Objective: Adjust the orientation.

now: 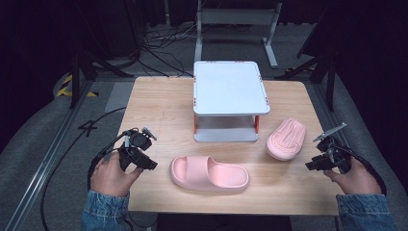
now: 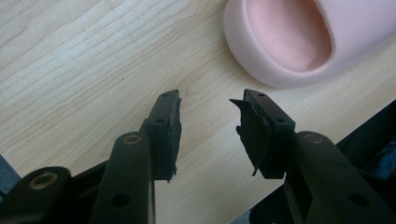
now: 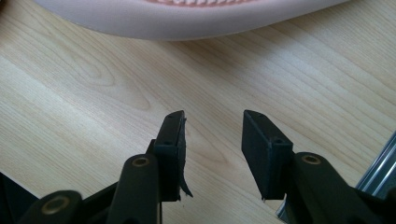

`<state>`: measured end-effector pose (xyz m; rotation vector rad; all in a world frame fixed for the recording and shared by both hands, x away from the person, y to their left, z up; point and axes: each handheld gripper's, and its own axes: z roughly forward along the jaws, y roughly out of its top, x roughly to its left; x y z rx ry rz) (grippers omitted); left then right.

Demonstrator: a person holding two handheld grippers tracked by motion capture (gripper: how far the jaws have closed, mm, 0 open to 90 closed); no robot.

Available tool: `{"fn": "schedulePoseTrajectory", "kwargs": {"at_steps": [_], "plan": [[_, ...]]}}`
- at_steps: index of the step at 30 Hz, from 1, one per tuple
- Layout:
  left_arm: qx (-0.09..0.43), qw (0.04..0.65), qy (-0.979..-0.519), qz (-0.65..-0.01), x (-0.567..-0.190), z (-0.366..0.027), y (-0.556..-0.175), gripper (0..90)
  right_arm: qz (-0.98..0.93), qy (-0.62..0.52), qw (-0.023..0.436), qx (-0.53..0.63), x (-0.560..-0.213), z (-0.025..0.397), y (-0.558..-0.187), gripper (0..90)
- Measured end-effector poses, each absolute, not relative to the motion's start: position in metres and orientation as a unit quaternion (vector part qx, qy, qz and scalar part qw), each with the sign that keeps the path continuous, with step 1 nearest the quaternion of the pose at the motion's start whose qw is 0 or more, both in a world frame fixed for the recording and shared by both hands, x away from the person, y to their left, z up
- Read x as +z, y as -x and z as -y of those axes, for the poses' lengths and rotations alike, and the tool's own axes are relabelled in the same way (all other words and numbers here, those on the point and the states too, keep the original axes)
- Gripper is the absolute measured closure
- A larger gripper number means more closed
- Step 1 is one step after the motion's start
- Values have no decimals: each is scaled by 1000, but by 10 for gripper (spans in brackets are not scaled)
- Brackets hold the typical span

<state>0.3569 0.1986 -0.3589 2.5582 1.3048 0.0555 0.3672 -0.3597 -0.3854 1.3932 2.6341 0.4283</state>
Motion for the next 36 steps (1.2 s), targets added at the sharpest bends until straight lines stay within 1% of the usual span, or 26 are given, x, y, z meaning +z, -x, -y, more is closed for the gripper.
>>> {"fn": "schedulePoseTrajectory", "kwargs": {"at_steps": [8,10,12,17,21,22,31,36], "plan": [[9,138,-875,-463,-359,-198,-356,510,-872,-464,59,145,-385,358,-368,610],[8,133,-879,-457,-359,-199,-356,507,-873,-462,59,145,-384,358,-368,610],[-1,143,-874,-465,-358,-198,-355,506,-875,-458,61,146,-383,355,-367,609],[10,145,-876,-459,-353,-196,-352,506,-877,-454,61,146,-383,354,-366,604],[2,146,-884,-445,-353,-188,-349,498,-875,-457,60,147,-384,356,-366,606],[-13,144,-895,-422,-356,-179,-348,499,-875,-457,60,147,-384,357,-366,608],[-34,142,-914,-378,-359,-150,-341,499,-876,-456,59,145,-387,356,-367,601],[-48,136,-929,-342,-365,-127,-334,508,-878,-453,57,143,-388,354,-367,599]]}}
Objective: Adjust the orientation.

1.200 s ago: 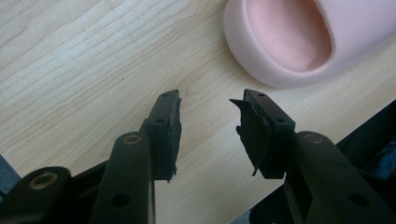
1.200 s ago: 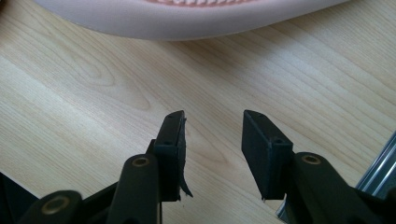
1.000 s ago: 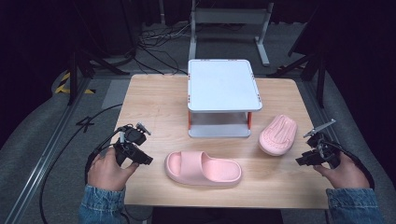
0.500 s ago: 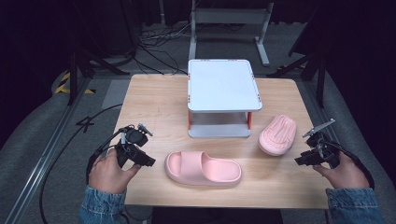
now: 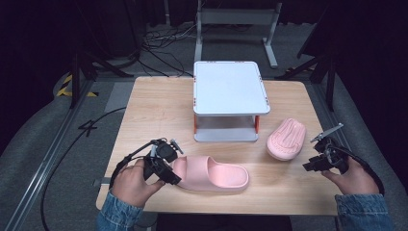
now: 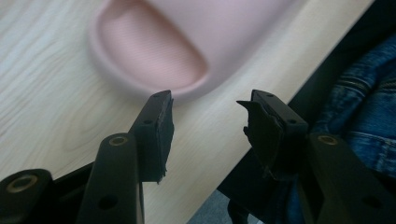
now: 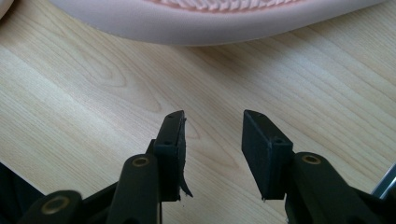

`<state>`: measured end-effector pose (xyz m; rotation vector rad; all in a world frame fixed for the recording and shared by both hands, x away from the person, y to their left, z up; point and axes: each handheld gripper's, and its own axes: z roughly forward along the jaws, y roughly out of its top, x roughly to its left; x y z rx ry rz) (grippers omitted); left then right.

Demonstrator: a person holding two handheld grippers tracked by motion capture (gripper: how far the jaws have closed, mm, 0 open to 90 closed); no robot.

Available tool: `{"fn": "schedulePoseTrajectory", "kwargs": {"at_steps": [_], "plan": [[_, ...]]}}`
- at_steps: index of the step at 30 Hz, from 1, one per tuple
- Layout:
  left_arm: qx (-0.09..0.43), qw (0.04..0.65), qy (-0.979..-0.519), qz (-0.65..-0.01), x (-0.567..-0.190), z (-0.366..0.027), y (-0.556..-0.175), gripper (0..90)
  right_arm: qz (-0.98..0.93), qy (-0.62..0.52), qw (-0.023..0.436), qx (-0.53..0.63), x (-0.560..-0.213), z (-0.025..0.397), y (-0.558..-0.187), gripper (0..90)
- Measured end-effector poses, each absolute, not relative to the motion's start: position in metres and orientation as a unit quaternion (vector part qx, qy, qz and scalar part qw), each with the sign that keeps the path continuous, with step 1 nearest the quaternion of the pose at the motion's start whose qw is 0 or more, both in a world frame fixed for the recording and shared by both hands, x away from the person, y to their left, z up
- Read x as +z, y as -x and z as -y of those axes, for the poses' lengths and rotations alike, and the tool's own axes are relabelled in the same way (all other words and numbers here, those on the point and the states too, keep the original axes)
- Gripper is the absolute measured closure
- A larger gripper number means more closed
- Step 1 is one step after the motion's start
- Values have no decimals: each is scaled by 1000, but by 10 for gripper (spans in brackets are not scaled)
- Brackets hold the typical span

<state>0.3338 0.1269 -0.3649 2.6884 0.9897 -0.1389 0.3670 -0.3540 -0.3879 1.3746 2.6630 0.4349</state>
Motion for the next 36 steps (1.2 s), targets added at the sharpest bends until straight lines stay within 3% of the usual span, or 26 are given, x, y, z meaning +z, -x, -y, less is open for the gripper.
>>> {"fn": "schedulePoseTrajectory", "kwargs": {"at_steps": [18,25,36], "plan": [[-93,80,-953,-278,-402,-79,-329,508,-872,-465,58,144,-390,362,-358,591],[-103,71,-951,-283,-408,-75,-335,527,-869,-470,59,142,-391,368,-353,590],[-51,83,-934,-344,-409,-85,-356,514,-866,-476,58,139,-394,370,-349,578]]}}
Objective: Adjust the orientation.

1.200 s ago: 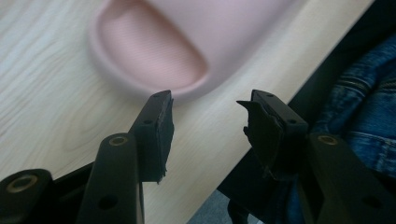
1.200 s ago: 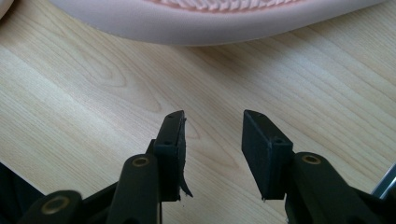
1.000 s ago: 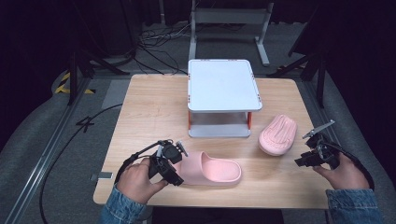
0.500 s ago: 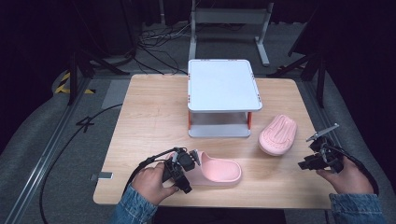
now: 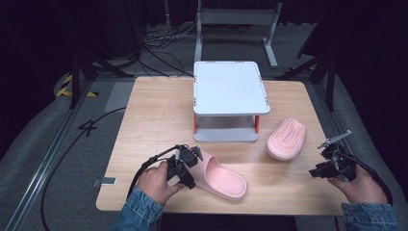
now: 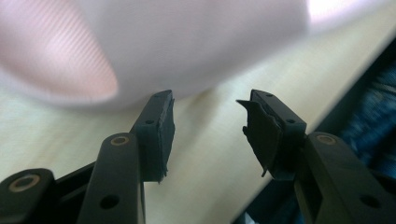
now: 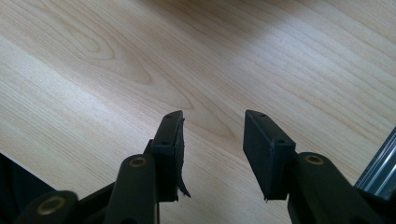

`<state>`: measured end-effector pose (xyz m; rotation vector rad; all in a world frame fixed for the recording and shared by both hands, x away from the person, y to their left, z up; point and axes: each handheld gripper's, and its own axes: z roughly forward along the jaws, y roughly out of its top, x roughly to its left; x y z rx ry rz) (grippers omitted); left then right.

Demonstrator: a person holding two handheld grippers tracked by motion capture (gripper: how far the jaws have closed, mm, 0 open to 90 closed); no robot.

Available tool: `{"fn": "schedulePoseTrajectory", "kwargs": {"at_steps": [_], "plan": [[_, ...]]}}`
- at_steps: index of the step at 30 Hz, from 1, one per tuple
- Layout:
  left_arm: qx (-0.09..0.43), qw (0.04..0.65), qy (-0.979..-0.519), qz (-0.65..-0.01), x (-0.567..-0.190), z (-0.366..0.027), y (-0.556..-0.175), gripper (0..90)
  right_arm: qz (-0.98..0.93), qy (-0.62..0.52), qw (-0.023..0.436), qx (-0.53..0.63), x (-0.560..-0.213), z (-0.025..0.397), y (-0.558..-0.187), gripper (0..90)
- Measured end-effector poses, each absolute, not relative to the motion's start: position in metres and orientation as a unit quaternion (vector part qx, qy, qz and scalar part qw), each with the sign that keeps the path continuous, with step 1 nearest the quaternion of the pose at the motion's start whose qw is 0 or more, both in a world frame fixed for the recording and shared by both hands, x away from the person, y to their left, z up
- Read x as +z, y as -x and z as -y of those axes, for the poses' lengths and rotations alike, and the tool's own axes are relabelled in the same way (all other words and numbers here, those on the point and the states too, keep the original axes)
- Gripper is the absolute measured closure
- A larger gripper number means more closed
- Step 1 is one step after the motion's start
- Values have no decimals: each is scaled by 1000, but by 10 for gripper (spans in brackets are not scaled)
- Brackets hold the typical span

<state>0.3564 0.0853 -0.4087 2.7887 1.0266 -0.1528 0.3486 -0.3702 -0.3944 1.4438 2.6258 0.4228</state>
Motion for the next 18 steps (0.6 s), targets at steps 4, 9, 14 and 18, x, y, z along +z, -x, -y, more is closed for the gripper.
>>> {"fn": "schedulePoseTrajectory", "kwargs": {"at_steps": [4,9,14,18], "plan": [[-25,96,-928,-360,-409,-90,-365,491,-865,-479,58,140,-396,373,-346,573],[-17,104,-924,-368,-410,-93,-373,483,-862,-485,59,138,-398,375,-344,571],[-24,117,-920,-375,-404,-96,-370,451,-862,-484,58,136,-398,375,-342,570],[-35,137,-914,-381,-387,-91,-357,407,-862,-484,62,138,-397,375,-343,563]]}}
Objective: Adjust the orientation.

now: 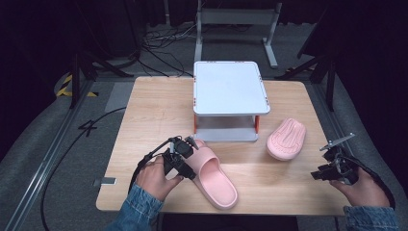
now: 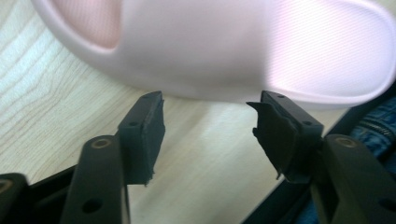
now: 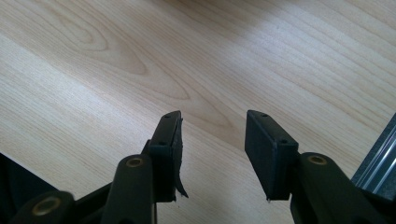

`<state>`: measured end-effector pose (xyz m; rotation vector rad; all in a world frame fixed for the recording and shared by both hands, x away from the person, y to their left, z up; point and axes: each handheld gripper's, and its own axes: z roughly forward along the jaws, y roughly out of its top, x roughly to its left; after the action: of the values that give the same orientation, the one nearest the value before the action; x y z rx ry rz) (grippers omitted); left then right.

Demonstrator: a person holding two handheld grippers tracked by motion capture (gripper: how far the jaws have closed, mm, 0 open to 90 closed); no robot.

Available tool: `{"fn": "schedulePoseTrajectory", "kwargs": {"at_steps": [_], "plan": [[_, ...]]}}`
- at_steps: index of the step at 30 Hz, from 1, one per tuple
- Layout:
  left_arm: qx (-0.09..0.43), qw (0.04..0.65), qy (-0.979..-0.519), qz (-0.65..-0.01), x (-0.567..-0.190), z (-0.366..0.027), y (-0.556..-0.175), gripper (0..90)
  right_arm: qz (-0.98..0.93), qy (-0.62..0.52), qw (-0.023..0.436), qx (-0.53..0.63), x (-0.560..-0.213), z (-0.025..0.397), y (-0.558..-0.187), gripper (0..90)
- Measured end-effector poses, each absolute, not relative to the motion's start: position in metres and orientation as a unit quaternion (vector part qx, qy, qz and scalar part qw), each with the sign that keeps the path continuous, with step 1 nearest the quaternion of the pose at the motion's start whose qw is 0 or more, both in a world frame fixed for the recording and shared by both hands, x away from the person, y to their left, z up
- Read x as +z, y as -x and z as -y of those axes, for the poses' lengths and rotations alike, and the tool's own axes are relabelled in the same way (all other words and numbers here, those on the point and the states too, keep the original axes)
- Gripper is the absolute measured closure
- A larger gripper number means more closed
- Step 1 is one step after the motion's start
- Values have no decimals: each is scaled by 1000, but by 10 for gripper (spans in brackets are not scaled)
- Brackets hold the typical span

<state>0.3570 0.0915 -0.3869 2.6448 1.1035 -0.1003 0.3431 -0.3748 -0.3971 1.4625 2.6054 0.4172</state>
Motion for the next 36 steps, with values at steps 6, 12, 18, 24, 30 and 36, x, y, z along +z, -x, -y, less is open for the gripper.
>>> {"fn": "schedulePoseTrajectory", "kwargs": {"at_steps": [6,12,18,24,30,36], "plan": [[24,120,-918,-376,-387,-66,-344,383,-865,-478,67,137,-398,371,-346,546],[27,109,-913,-392,-397,-61,-351,391,-867,-475,70,133,-399,369,-347,534],[39,117,-908,-401,-394,-68,-356,412,-870,-471,68,127,-402,365,-347,532],[56,131,-901,-409,-395,-79,-366,500,-869,-473,67,127,-403,366,-347,532],[55,130,-906,-399,-392,-78,-363,693,-870,-473,66,125,-404,366,-346,534],[74,128,-904,-400,-390,-82,-360,760,-871,-470,67,126,-404,364,-347,535]]}}
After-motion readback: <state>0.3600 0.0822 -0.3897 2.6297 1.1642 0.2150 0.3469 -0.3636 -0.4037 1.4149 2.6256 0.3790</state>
